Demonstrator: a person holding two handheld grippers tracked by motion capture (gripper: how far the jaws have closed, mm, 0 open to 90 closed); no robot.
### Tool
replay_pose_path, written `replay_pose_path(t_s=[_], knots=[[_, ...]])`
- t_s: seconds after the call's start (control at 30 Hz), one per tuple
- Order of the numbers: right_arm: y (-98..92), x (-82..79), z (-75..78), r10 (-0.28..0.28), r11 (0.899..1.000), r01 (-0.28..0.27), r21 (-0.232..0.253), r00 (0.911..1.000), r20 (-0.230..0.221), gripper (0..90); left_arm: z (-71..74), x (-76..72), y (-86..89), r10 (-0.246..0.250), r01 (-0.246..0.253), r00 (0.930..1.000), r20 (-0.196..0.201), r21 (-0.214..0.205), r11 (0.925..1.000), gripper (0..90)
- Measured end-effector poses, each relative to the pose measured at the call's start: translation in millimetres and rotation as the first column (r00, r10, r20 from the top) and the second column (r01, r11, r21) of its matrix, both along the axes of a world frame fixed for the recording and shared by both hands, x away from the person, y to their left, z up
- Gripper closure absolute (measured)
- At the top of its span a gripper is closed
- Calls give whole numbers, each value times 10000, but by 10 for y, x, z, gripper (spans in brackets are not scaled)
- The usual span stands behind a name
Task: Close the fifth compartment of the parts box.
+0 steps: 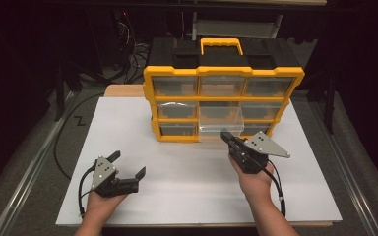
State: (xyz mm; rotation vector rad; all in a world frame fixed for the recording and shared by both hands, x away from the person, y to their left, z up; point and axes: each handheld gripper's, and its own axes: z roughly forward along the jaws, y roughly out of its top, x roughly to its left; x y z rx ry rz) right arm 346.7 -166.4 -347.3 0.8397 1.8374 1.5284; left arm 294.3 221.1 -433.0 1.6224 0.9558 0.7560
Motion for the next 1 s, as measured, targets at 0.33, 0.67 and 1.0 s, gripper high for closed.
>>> replay_pose_path(t_s=[0.33,0.67,1.0], knots=[[34,26,22,-55,10000,56,-51,9999,108,900,-5,6,0,8,-8,10000,-21,25,10000,1],[87,58,34,-85,9999,87,-108,9998,160,900,0,-12,-3,-21,21,10000,15,8,10000,1],[56,96,7,-240,9997,240,-83,9997,21,900,-2,-4,4,58,-58,10000,-3,-81,10000,1]])
